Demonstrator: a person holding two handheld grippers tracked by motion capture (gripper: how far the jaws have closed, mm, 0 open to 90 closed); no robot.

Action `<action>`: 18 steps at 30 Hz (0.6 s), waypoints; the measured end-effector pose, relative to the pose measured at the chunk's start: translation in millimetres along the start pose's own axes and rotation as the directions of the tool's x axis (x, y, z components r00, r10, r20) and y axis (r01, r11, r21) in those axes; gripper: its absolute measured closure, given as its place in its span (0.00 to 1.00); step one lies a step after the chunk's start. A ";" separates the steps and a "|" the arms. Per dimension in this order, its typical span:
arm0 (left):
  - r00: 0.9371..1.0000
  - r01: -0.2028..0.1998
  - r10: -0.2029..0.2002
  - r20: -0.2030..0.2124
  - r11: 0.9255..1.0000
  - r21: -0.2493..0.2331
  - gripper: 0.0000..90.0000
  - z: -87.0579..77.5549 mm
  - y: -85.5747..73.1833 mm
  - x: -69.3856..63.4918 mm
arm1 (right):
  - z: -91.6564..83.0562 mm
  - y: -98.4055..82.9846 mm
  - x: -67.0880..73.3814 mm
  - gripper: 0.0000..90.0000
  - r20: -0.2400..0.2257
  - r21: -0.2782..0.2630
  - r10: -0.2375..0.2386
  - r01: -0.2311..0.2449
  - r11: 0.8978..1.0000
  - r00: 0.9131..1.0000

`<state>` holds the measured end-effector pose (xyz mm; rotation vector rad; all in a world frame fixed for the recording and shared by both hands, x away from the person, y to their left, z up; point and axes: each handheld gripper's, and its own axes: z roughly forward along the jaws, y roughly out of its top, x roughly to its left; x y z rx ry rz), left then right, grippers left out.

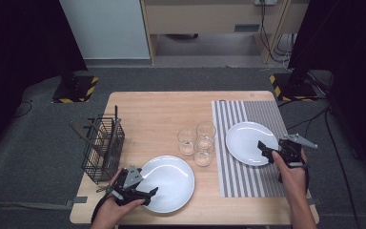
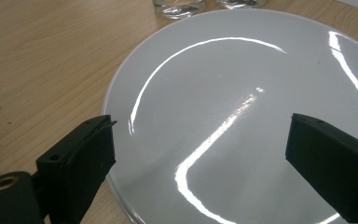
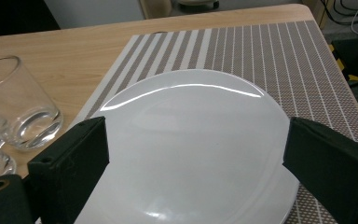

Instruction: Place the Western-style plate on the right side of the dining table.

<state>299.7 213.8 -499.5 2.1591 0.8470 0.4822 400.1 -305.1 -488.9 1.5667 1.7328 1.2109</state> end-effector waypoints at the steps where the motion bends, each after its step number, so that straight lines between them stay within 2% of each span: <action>1: 1.000 0.003 -0.003 0.000 1.000 -0.003 0.08 -0.3 -0.1 0.3 | -1.7 -1.3 2.7 0.08 0.000 -0.003 -0.002 0.002 1.000 1.000; 3: 1.000 0.010 -0.010 0.000 1.000 -0.009 0.08 -0.9 -0.1 1.5 | -4.5 -2.9 7.7 0.08 -0.003 -0.005 -0.023 0.023 1.000 1.000; 6: 1.000 0.015 -0.015 -0.003 1.000 -0.006 0.08 -1.0 -0.7 3.0 | -7.8 -5.2 16.7 0.07 -0.010 -0.021 -0.021 0.020 1.000 1.000; 10: 1.000 0.021 -0.021 -0.004 1.000 -0.013 0.08 -1.4 -0.6 3.8 | -10.6 -7.3 30.8 0.06 -0.009 -0.028 -0.072 0.072 0.997 0.997; 16: 1.000 0.028 -0.027 0.004 0.999 -0.023 0.06 -3.3 -0.4 4.1 | -13.4 -11.7 50.2 0.06 -0.037 -0.041 -0.104 0.102 0.994 0.994; 18: 1.000 0.027 -0.027 0.004 0.999 -0.032 0.06 -4.8 -0.3 4.1 | -15.1 -13.8 57.9 0.06 -0.047 -0.040 -0.132 0.130 0.991 0.990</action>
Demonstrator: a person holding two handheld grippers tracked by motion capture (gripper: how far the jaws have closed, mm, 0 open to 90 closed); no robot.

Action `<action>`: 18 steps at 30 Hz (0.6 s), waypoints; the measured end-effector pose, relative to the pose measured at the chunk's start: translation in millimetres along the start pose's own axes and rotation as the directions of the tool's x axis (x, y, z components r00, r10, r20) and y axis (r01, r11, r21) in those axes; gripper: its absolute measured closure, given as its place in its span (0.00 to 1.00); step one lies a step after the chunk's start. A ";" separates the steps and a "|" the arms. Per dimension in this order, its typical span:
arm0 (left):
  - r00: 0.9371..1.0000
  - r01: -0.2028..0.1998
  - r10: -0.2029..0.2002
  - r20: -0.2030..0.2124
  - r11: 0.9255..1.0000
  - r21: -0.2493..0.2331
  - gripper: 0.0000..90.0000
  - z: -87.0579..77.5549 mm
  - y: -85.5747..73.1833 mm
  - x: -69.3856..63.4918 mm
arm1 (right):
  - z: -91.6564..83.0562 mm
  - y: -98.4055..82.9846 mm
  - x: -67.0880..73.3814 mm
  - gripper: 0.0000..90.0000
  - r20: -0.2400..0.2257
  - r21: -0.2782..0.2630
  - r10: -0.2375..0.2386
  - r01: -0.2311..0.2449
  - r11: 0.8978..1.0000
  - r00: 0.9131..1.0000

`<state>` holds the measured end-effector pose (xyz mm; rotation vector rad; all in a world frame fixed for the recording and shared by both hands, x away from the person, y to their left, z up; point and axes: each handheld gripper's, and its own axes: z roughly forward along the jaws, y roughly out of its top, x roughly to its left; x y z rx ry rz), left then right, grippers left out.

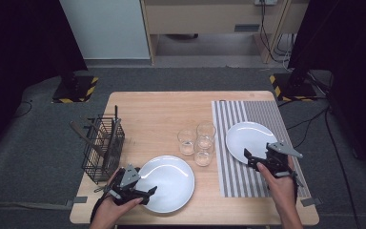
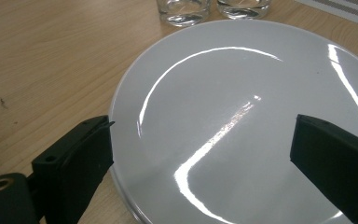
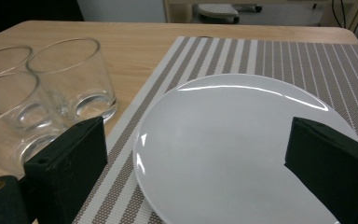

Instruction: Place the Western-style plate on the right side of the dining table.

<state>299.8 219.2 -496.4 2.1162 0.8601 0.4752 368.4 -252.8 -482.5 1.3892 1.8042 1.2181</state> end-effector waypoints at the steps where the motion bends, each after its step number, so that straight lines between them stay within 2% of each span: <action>1: 1.000 -0.003 0.003 0.000 1.000 -0.003 0.05 -0.9 0.1 -0.2 | -0.3 -0.5 2.2 0.06 -0.004 0.001 -0.013 0.013 1.000 1.000; 2: 1.000 -0.006 0.006 0.001 1.000 -0.005 0.05 -1.9 0.1 -0.3 | -0.9 -1.4 4.6 0.06 -0.007 -0.002 -0.028 0.028 1.000 1.000; 4: 1.000 -0.022 0.023 0.007 1.000 -0.006 0.04 -4.1 -0.2 -0.9 | -1.4 -4.3 7.5 0.06 -0.013 -0.011 -0.027 0.026 1.000 1.000; 10: 1.000 -0.009 0.010 0.022 0.999 -0.042 0.04 -11.9 1.7 -0.3 | -3.5 -15.6 8.2 0.06 0.001 0.019 -0.075 0.075 0.997 0.997; 12: 1.000 -0.004 0.004 0.013 0.999 -0.038 0.04 -13.0 1.8 0.9 | -4.4 -17.9 7.4 0.06 0.009 0.034 -0.100 0.100 0.994 0.995; 18: 1.000 0.028 -0.027 0.014 0.996 -0.079 0.05 -21.9 4.7 3.3 | -6.9 -18.6 9.5 0.05 0.000 0.025 -0.085 0.085 0.996 0.996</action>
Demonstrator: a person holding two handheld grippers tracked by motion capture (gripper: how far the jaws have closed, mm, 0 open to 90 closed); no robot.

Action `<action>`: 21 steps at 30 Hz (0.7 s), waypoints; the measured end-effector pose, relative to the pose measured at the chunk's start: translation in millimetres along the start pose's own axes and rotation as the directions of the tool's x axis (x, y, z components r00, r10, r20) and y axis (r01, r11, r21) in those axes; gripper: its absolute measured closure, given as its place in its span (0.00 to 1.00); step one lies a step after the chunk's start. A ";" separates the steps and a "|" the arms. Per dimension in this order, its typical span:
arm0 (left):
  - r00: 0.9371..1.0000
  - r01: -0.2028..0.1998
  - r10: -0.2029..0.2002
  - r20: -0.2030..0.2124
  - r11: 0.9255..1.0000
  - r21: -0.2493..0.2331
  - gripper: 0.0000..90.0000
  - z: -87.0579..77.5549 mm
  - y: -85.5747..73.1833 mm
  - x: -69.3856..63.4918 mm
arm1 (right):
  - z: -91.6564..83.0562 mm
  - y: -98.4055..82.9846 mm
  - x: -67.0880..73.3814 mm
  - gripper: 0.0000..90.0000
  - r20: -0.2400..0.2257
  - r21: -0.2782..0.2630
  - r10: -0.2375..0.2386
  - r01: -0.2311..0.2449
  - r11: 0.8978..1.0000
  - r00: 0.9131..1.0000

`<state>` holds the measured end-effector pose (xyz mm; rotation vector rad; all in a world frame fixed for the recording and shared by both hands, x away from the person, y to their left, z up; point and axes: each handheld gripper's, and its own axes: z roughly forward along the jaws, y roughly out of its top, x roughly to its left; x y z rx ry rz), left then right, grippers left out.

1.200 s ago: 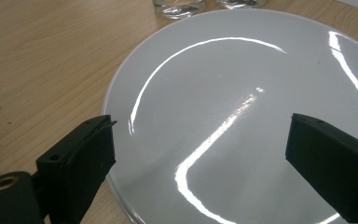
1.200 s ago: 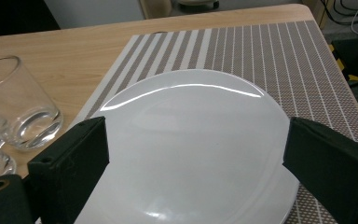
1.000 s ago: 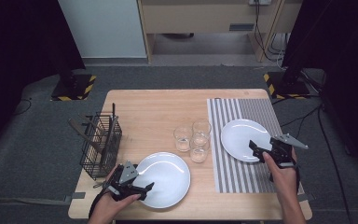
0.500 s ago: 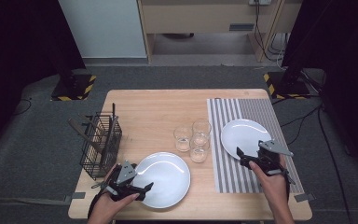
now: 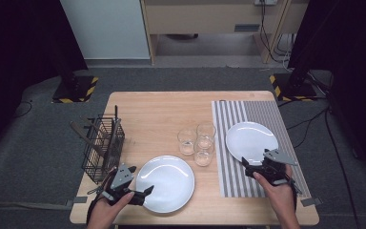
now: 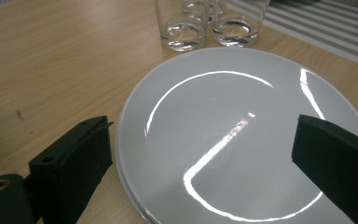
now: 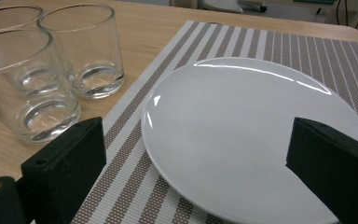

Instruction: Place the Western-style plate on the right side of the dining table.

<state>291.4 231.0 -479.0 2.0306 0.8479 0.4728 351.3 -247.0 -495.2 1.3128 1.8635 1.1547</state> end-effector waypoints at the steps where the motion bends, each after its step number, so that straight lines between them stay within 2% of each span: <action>1: 1.000 0.002 -0.002 -0.006 1.000 -0.007 0.05 -1.5 1.5 -0.5 | 0.2 -0.3 1.5 0.05 -0.005 0.002 -0.001 0.001 1.000 1.000; 5: 1.000 0.003 -0.003 -0.012 1.000 -0.028 0.05 -7.6 10.9 0.1 | 0.7 -1.7 8.1 0.05 -0.026 0.016 -0.013 0.014 1.000 1.000; 11: 1.000 -0.013 0.012 -0.014 0.999 -0.034 0.05 -14.8 27.2 0.8 | -1.2 -2.7 11.5 0.07 -0.029 0.016 -0.010 0.010 1.000 1.000; 15: 1.000 0.005 -0.006 -0.020 0.999 -0.045 0.04 -20.9 35.2 -0.1 | -1.3 -3.6 12.9 0.09 -0.030 0.019 -0.016 0.016 1.000 0.999; 18: 0.999 -0.004 0.002 -0.037 0.999 -0.041 0.04 -26.4 40.2 -0.2 | -0.3 -4.3 14.3 0.09 -0.031 0.025 -0.025 0.025 0.999 0.999; 21: 0.999 0.010 -0.013 -0.048 0.999 -0.044 0.04 -32.8 45.6 2.0 | -0.3 -4.5 14.8 0.09 -0.031 0.025 -0.025 0.026 0.999 0.999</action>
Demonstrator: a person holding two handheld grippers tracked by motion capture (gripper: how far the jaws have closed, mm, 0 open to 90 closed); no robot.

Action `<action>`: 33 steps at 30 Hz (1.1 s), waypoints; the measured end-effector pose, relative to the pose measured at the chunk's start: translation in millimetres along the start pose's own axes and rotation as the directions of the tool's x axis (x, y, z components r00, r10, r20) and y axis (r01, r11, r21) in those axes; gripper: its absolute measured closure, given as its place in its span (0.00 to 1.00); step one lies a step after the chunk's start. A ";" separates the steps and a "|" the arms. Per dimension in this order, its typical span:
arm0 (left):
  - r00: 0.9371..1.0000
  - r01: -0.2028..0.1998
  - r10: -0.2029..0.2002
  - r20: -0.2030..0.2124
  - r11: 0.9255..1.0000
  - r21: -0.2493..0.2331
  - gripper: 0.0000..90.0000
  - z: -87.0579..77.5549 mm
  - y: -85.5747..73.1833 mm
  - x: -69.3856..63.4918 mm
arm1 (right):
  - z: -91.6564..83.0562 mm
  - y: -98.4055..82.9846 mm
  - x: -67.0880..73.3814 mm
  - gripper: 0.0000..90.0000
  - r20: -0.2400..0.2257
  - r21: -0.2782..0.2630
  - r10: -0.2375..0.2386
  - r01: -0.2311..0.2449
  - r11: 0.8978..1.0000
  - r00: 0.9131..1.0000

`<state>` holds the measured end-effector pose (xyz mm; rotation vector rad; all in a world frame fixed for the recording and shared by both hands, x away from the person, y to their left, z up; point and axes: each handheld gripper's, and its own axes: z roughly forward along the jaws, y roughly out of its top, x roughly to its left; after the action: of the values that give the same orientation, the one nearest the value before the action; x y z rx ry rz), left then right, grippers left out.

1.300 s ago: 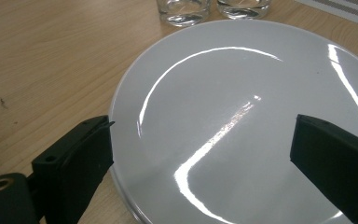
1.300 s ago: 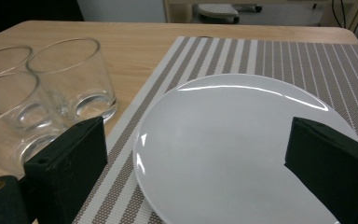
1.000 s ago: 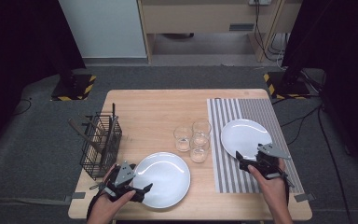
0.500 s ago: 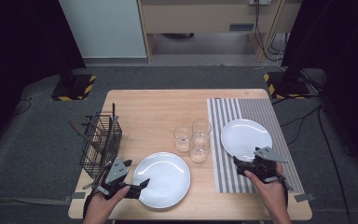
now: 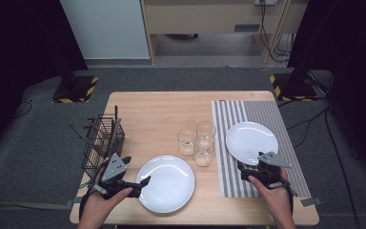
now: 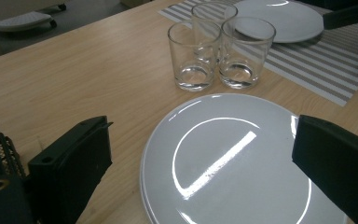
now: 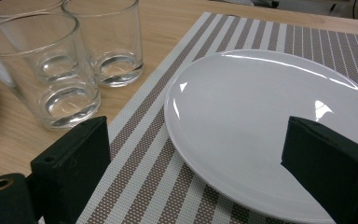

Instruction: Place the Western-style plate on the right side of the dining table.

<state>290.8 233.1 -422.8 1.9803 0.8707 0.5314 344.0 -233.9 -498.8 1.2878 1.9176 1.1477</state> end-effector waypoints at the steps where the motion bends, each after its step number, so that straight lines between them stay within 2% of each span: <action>1: 1.000 -0.004 0.004 -0.011 1.000 0.001 0.04 -1.9 2.1 1.1 | -0.1 0.0 0.0 0.09 0.000 0.000 0.000 0.000 1.000 1.000; 8: 0.998 0.003 -0.003 -0.068 1.000 0.000 0.04 -13.7 12.0 13.1 | -0.2 -0.3 0.2 0.09 0.002 0.003 -0.004 0.004 1.000 1.000; 19: 0.994 0.018 -0.019 -0.111 1.000 -0.017 0.05 -36.2 15.2 32.1 | 1.3 -0.8 2.9 0.08 0.001 0.011 -0.009 0.009 1.000 1.000; 26: 0.985 0.048 -0.053 -0.163 0.998 -0.034 0.06 -52.0 13.3 48.2 | 1.2 -0.7 3.8 0.08 0.001 0.013 -0.022 0.022 1.000 1.000; 33: 0.976 0.055 -0.063 -0.209 0.998 -0.041 0.08 -63.1 9.2 58.9 | 1.3 -1.1 3.0 0.08 0.004 0.016 -0.025 0.025 1.000 1.000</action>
<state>292.1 308.8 -380.4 1.8838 1.0398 0.7268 343.4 -230.9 -500.3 1.2706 1.9382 1.1185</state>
